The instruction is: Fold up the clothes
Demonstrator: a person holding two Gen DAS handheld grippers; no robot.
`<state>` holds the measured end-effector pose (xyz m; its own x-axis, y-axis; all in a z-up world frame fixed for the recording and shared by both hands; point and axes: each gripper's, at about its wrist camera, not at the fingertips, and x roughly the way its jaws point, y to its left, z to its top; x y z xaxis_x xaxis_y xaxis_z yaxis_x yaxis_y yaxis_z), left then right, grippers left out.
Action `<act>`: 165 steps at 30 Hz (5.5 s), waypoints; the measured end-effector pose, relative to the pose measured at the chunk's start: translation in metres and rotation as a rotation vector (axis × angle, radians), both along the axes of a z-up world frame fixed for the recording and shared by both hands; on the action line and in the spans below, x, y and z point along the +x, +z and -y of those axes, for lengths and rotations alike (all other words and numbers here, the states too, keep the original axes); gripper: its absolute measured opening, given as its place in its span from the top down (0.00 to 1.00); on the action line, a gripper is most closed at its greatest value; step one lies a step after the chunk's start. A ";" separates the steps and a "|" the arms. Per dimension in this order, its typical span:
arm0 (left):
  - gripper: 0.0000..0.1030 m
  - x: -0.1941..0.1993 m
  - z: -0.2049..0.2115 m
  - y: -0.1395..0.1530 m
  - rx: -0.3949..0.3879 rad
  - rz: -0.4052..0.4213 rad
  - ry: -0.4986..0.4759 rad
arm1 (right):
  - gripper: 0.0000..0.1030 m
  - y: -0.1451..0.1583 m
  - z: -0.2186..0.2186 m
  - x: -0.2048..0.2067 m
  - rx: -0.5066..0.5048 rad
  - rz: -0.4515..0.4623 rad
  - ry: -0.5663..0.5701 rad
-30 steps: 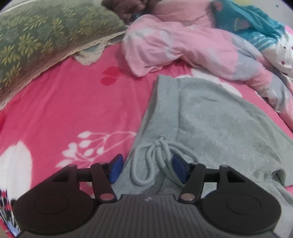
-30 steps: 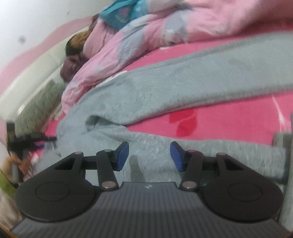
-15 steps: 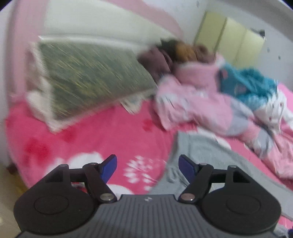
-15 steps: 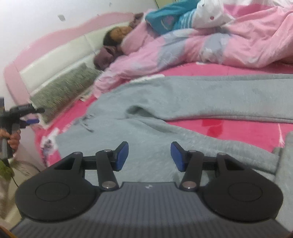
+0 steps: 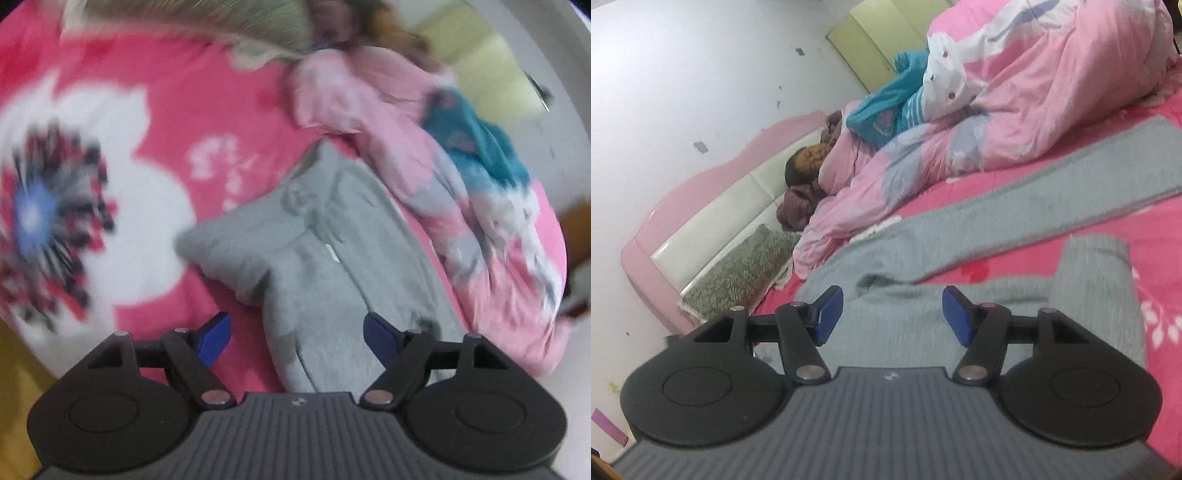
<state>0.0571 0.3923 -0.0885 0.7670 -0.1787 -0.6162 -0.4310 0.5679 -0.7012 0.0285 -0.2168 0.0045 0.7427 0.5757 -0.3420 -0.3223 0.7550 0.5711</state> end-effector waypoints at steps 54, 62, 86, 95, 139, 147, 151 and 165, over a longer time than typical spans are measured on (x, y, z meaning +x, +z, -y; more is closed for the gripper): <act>0.41 0.105 0.107 0.081 0.674 0.122 -0.182 | 0.38 0.015 -0.133 0.172 -0.300 -0.071 0.327; 0.47 0.196 0.202 0.000 0.900 0.025 -0.469 | 0.50 -0.055 -0.237 0.317 -0.603 -0.023 0.329; 0.38 0.179 0.177 -0.018 0.733 0.113 -0.446 | 0.50 -0.083 -0.382 0.420 -0.490 -0.034 0.646; 0.38 0.180 0.179 -0.018 0.744 0.120 -0.450 | 0.48 -0.109 -0.405 0.504 -0.256 -0.269 0.432; 0.27 -0.053 0.152 0.046 0.565 0.045 -0.237 | 0.27 -0.041 -0.006 -0.083 -0.359 -0.031 0.092; 0.23 -0.016 0.299 0.035 0.742 0.152 -0.624 | 0.27 -0.052 0.048 -0.081 -0.306 -0.059 -0.176; 0.23 -0.001 0.327 0.020 0.722 0.123 -0.691 | 0.27 -0.058 0.072 -0.064 -0.235 -0.094 -0.269; 0.11 0.001 0.323 -0.006 0.624 0.152 -0.701 | 0.48 -0.109 0.097 0.013 -0.023 -0.307 -0.290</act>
<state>0.0581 0.0697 -0.0941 0.6902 -0.3010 -0.6580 0.2208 0.9536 -0.2047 0.0412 -0.3134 -0.1041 0.7345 0.3474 -0.5829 0.0875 0.8033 0.5891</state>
